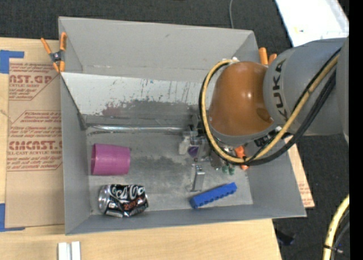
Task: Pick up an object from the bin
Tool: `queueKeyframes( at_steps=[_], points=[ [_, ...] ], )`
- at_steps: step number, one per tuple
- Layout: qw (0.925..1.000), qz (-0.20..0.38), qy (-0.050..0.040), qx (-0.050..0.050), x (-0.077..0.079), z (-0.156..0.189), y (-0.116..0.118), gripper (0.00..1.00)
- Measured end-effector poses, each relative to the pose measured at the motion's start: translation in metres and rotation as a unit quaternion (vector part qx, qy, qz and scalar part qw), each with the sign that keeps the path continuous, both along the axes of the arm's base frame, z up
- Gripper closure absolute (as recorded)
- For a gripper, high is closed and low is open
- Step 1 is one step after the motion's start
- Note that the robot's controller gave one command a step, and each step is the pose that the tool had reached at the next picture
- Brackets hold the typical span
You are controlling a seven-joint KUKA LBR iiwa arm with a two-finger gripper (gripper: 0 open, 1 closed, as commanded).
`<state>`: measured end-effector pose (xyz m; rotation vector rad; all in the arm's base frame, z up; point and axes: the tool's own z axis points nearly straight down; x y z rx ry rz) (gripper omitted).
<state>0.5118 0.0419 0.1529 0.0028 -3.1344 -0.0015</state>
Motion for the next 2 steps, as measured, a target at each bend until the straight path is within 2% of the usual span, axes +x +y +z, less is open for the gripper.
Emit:
queueKeyframes(
  at_steps=[1,2],
  points=[
    [1.0,-0.001,-0.0038,0.0,0.002,0.004,0.0,0.0],
    [0.999,0.045,-0.0045,0.0,-0.023,-0.067,-0.072,0.0]
  ],
)
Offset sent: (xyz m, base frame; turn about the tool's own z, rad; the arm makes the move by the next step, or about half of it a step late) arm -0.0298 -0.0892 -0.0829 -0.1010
